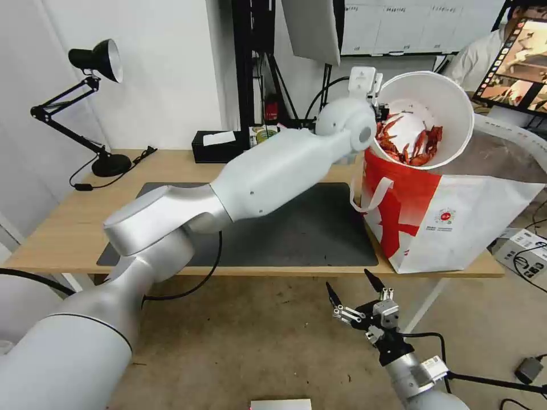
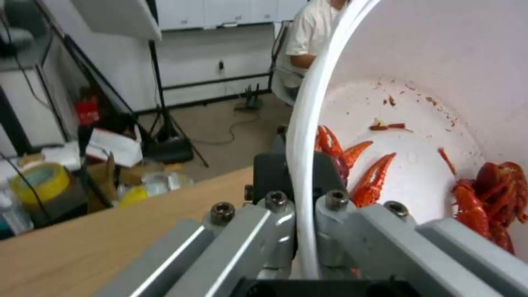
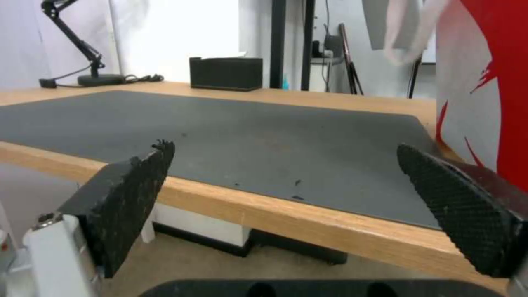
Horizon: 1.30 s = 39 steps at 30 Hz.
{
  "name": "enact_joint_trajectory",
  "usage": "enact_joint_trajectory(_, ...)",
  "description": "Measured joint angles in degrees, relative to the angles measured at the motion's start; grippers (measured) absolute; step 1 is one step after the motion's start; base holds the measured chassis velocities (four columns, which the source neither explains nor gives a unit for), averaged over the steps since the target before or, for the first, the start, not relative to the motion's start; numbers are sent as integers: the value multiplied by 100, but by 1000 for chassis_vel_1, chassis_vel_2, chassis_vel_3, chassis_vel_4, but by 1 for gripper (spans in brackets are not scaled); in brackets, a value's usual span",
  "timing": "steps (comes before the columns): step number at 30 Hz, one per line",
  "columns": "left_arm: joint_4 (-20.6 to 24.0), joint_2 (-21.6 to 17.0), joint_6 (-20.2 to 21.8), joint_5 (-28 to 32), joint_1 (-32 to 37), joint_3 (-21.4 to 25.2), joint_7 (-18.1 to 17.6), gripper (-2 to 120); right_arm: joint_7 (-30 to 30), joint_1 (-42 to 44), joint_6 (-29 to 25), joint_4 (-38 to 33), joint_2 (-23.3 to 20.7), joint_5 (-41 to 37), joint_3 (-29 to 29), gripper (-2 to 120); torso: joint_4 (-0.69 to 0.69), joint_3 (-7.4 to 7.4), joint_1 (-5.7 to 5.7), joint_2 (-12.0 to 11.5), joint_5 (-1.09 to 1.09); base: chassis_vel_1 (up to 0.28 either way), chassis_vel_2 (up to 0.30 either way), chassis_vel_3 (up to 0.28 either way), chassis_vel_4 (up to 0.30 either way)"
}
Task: Pick up the trash from the table and place it into the takeout bag.
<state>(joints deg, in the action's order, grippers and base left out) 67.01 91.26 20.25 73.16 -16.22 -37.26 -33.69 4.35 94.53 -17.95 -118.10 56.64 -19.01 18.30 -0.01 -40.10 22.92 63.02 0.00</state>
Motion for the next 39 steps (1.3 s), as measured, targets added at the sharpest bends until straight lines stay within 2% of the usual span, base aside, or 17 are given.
enact_joint_trajectory(4, 155, -54, -12, -237, 5, -184, 65, 0, 0, 0, 0, 0, 0, 0, 0, 100, 1, 0, 0, 0, 0, 0, 0, 0, 0)
enact_joint_trajectory(13, 463, -185, 27, -288, 15, -455, 253, 0, 0, 0, 0, 0, 0, 0, 0, 100, 1, 0, 0, 0, 0, 0, 0, 0, 0)
enact_joint_trajectory(19, 595, -280, 346, 219, -21, -416, 517, 0, 0, 0, 0, 0, 0, 0, 0, 100, 1, 0, 0, 0, 0, 0, 0, 0, 0)
enact_joint_trajectory(23, 613, -323, 472, 452, -19, -383, 647, 15, 0, 0, 0, 0, 0, 0, 0, 100, 1, 0, 0, 0, 0, 0, 0, 0, 0)
enact_joint_trajectory(24, 613, -323, 472, 452, -19, -383, 647, 15, 0, 0, 0, 0, 0, 0, 0, 100, 1, 0, 0, 0, 0, 0, 0, 0, 0)
enact_joint_trajectory(26, 611, -334, 571, 573, 6, -375, 704, 25, 0, 0, 0, 0, 0, 0, 0, 100, 1, 0, 0, 0, 0, 0, 0, 0, 0)
enact_joint_trajectory(29, 611, -339, 668, 631, 19, -362, 753, 32, 0, 0, 0, 0, 0, 0, 0, 100, 1, 0, 0, 0, 0, 0, 0, 0, 0)
enact_joint_trajectory(31, 611, -343, 737, 656, 33, -355, 811, 42, 0, 0, 0, 0, 0, 0, 0, 100, 1, 0, 0, 0, -1, 0, 0, 0, 0)
enact_joint_trajectory(32, 611, -343, 737, 656, 33, -355, 811, 42, 0, 0, 0, 0, 0, 0, 0, 100, 1, 0, 0, 0, -1, 0, 0, 0, 0)
enact_joint_trajectory(35, 613, -350, 756, 720, 54, -314, 849, 59, 0, 0, 0, 0, 0, 0, 0, 100, 0, 0, 0, 0, 0, 0, 0, 0, 0)
enact_joint_trajectory(36, 613, -350, 756, 720, 54, -314, 849, 59, 0, 0, 0, 0, 0, 0, 0, 100, 0, 0, 0, 0, 0, 0, 0, 0, 0)
enact_joint_trajectory(39, 673, -450, 696, 721, 70, -277, 849, 74, 0, 0, 0, 0, 0, 0, 0, 100, 0, 0, 0, 0, -1, 0, 0, 0, 0)
